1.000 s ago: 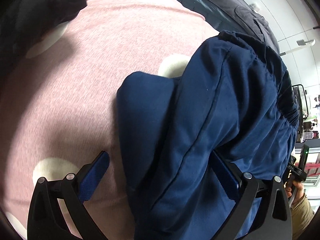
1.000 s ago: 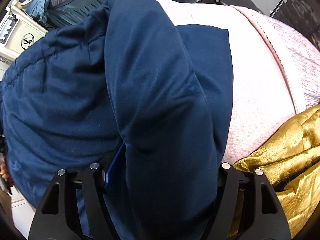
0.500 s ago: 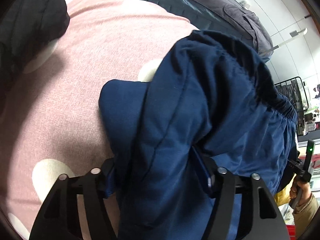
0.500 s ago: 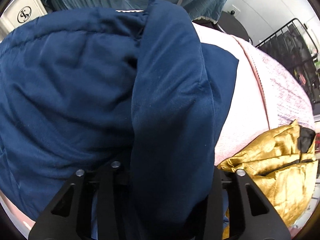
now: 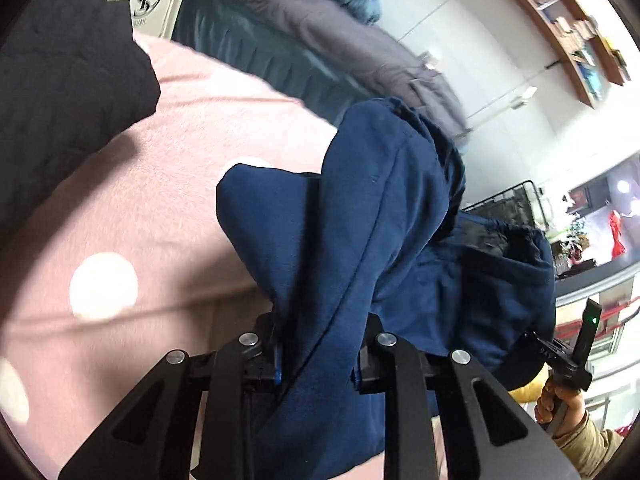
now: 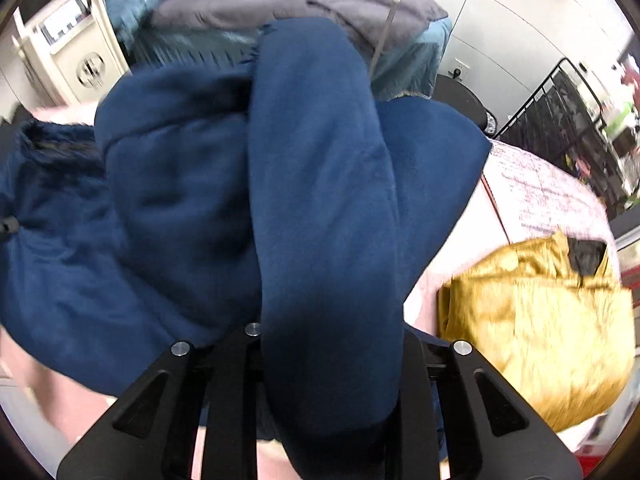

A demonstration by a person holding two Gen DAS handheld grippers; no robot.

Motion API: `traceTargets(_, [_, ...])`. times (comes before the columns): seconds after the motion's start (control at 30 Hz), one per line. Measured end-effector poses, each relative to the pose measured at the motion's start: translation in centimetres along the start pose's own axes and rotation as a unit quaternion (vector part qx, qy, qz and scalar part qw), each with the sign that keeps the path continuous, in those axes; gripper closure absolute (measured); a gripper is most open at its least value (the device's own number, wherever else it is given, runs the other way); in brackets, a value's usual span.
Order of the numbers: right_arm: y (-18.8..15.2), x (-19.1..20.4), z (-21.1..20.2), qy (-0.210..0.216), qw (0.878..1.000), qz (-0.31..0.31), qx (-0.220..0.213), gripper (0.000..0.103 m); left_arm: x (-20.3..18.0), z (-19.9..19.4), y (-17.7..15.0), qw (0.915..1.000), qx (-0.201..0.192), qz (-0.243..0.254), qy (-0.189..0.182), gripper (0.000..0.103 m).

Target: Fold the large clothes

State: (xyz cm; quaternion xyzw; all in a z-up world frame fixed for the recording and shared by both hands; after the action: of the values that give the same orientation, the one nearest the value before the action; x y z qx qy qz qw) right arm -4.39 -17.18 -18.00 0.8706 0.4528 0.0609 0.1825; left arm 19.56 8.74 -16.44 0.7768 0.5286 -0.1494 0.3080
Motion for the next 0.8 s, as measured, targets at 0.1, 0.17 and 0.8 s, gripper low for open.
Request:
traceTargets(0.1, [-2.1, 0.5, -3.0, 0.047, 0.999, 0.021, 0.003, 0.082, -1.2, -2.4, -2.2, 1.0, 0.001, 0.0, 0.008, 0.082])
traceTargets(0.17, [-3.2, 0.9, -3.9, 0.07, 0.997, 0.034, 0.016, 0.082, -1.2, -4.3, -4.3, 0.9997, 0.001, -0.021, 0.007, 0.082])
traceTargets(0.8, [-4.1, -21.2, -13.3, 0.176, 0.963, 0.192, -0.068, 0.084, -22.9, -5.9, -4.5, 0.993, -0.038, 0.111, -0.016, 0.082])
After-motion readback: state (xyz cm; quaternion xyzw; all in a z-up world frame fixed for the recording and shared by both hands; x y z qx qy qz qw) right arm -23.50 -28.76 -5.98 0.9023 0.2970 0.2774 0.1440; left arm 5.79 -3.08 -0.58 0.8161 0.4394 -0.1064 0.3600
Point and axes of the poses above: each gripper's, at about its wrist camera, not at the fingertips, and z roughly the way its jaws point, x to its left, y to its top, the point moved 10 cm from there along z, roughly the way its jaws point, and after that the axes turned 3 degrees about -y, right-handed, at the moved point
